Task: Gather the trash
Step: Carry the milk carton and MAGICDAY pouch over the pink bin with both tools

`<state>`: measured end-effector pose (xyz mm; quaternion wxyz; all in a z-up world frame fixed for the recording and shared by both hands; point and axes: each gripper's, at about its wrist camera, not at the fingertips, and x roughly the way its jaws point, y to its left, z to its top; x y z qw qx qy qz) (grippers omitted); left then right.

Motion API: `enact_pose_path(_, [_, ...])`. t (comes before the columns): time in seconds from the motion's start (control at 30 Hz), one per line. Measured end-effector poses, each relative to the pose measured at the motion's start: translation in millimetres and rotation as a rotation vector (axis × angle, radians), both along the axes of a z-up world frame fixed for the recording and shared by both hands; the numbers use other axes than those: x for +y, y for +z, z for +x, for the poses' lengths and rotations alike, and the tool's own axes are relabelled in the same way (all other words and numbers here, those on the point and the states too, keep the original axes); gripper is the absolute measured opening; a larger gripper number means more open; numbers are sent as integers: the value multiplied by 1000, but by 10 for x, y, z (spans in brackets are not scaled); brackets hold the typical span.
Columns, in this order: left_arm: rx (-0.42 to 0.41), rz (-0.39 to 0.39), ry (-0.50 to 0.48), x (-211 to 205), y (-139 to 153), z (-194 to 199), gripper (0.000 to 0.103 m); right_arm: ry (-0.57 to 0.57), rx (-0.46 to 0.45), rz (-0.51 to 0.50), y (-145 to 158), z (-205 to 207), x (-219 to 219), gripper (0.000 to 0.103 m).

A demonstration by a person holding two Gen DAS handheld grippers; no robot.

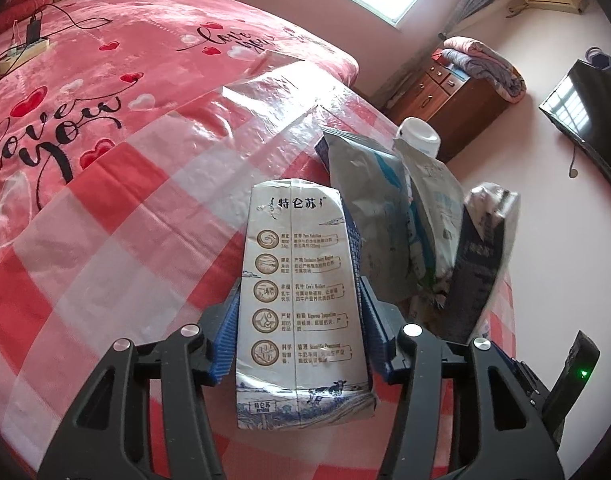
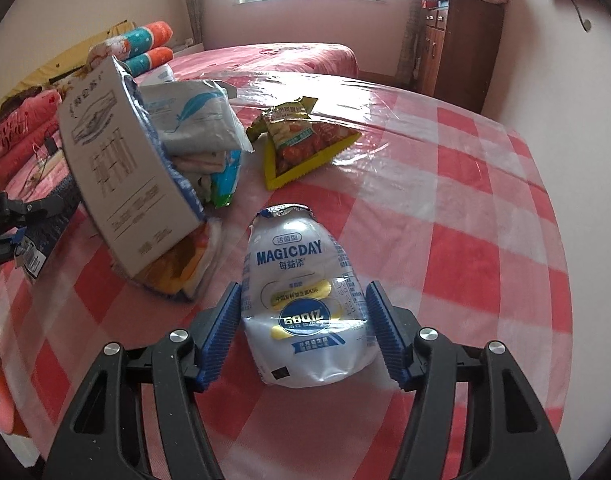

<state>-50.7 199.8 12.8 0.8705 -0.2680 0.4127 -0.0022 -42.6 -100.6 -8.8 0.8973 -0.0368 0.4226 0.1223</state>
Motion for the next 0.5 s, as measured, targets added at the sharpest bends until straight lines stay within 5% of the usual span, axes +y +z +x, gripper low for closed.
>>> enact_pose_path(0.5, [-56, 8, -39, 47, 99, -507, 55, -29, -19, 103, 70, -522, -106, 64])
